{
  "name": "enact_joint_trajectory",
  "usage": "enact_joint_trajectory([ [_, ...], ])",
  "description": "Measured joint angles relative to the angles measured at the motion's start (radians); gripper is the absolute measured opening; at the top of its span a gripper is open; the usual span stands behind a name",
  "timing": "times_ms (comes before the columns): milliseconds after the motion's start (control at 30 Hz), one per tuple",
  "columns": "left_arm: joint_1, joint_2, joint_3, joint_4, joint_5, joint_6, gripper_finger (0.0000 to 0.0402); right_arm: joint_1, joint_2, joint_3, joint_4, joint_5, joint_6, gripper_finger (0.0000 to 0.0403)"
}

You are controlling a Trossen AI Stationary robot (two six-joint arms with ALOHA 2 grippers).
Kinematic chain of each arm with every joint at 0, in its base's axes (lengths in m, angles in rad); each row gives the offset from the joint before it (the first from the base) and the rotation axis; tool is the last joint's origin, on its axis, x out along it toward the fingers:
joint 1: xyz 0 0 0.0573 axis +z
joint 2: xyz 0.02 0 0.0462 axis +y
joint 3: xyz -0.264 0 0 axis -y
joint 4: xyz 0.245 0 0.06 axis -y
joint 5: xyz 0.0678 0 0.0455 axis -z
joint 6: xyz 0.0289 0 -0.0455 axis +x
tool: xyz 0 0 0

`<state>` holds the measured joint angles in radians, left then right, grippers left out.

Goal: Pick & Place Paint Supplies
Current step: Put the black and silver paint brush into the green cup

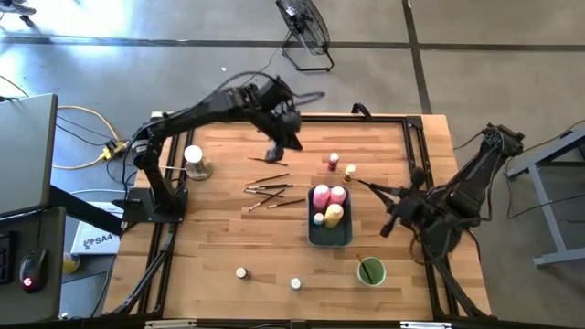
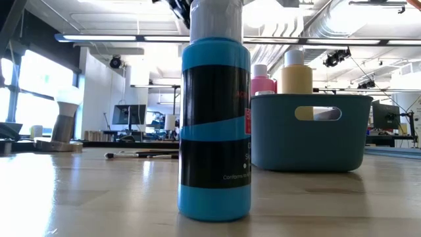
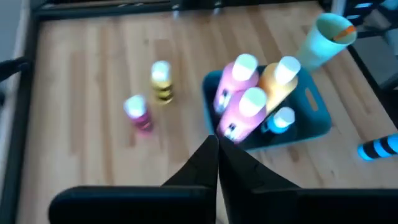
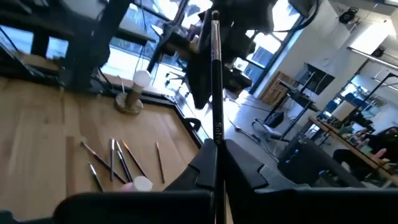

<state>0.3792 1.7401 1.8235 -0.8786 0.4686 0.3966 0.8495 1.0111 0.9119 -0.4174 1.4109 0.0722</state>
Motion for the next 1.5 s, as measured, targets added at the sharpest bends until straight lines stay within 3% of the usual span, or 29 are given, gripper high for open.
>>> enact_joint_trajectory([
  [200,-0.085,0.0,-0.148,0.274,0.008,-0.002,0.0005,0.102,0.0,-0.003,-0.058,0.041,0.204,0.0004],
  [533,-0.256,-0.035,-0.225,0.526,-0.052,0.074,0.0001,0.174,0.026,-0.114,-0.057,0.11,0.521,0.0004],
  [733,-0.29,-0.128,-0.387,0.745,-0.064,0.037,0.0001,0.21,0.091,-0.139,0.0,0.156,0.585,0.0004],
  [900,-0.335,-0.159,-0.608,1.226,-0.081,-0.009,0.0,0.209,0.154,-0.139,0.061,0.16,0.584,0.0004],
  [1000,-0.375,-0.13,-0.713,1.541,-0.155,0.002,0.0,0.184,0.189,-0.139,0.102,0.16,0.583,0.0004],
  [1067,-0.394,-0.107,-0.759,1.644,-0.196,0.001,0.0,0.169,0.203,-0.14,0.125,0.16,0.583,0.0004],
  [1267,-0.392,-0.056,-0.762,1.737,-0.142,-0.107,0.0,0.143,0.209,-0.14,0.189,0.161,0.555,0.0004],
  [1500,-0.386,0.002,-0.68,1.693,-0.106,-0.222,0.0,0.136,0.209,-0.14,0.301,0.145,0.405,0.0004],
])
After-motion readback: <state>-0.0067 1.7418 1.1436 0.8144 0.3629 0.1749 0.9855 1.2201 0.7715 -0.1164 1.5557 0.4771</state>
